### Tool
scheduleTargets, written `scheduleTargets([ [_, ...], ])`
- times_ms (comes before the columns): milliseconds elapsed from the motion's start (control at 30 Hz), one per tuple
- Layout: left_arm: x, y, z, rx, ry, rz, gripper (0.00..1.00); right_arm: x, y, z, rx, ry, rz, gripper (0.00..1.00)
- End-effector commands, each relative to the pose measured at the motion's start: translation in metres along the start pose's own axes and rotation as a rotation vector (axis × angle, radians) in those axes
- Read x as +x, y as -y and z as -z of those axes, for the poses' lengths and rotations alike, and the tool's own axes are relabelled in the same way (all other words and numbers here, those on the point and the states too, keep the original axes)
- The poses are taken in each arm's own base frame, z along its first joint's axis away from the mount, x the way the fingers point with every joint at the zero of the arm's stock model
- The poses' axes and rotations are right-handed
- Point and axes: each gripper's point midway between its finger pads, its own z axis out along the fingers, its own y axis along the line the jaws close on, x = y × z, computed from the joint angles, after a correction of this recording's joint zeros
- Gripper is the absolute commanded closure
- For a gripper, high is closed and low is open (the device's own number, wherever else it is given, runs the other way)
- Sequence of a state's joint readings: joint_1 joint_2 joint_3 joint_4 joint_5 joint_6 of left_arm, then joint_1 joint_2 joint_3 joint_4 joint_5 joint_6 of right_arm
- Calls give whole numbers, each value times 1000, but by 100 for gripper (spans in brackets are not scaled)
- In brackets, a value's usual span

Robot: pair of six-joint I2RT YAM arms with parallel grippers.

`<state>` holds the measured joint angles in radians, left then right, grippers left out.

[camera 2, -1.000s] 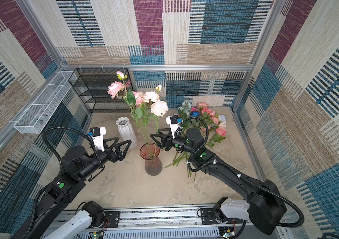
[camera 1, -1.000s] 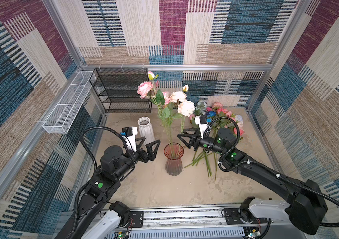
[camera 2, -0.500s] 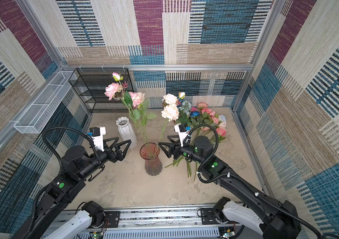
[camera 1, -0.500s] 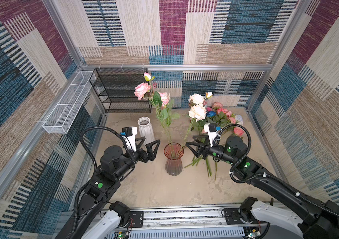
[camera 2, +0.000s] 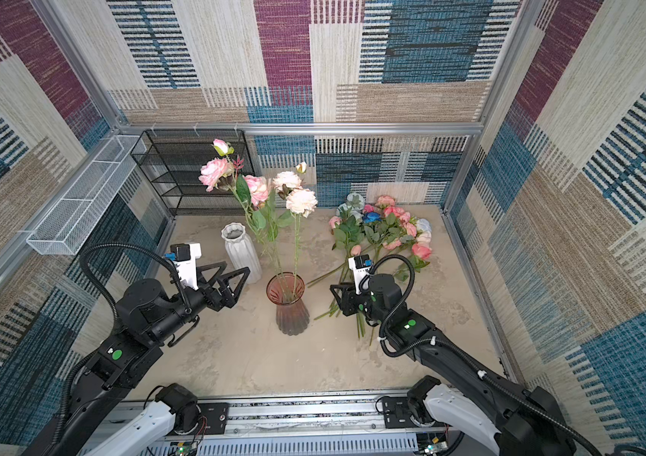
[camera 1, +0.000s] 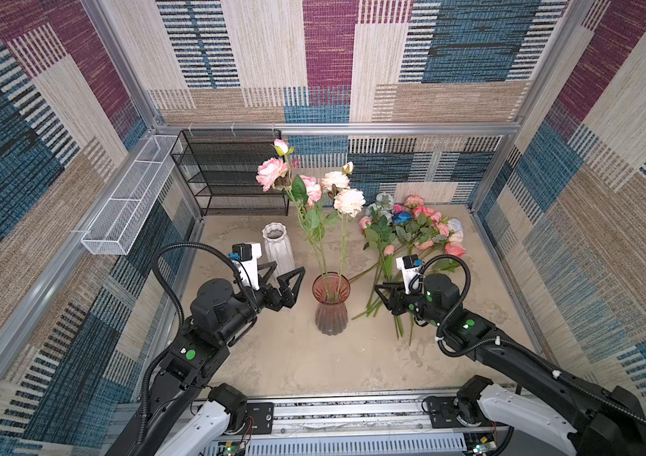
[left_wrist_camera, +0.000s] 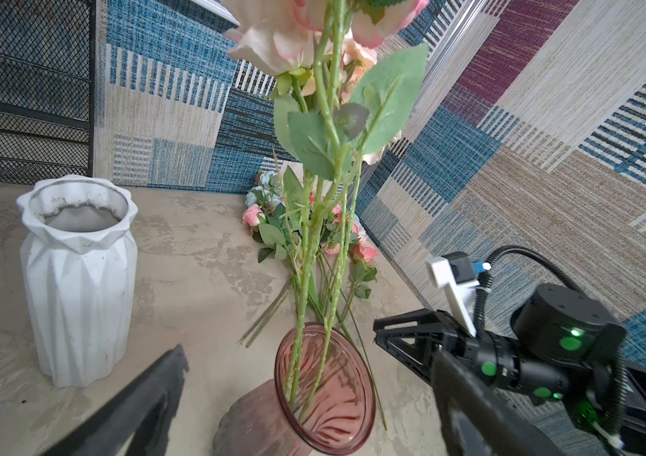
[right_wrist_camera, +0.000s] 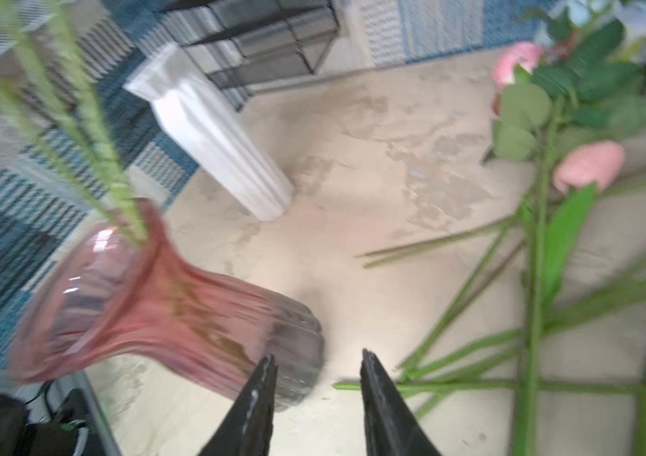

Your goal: Arrange the flowers into the vase

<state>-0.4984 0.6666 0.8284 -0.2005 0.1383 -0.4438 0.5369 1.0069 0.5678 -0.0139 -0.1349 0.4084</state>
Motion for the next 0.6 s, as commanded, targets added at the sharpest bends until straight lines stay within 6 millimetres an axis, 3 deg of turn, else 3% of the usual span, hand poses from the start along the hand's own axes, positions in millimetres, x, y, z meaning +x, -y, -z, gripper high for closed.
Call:
scheduleTargets([
  [0,-2,4,0,22,7,-4,1,-4,43,-9,131,-8,-92,64],
  [167,1,5,-2,32,-3,2,1,-17,129,-23,355,-19,-221,59],
  [267,0,6,-1,36,-2,4,1,-21,165,-33,421,-30,-273,61],
  [367,1,7,0,39,-7,4,1,-20,187,-43,457,-47,-308,62],
  [567,3,5,1,31,-7,3,1,1,206,-60,490,-109,-344,63],
])
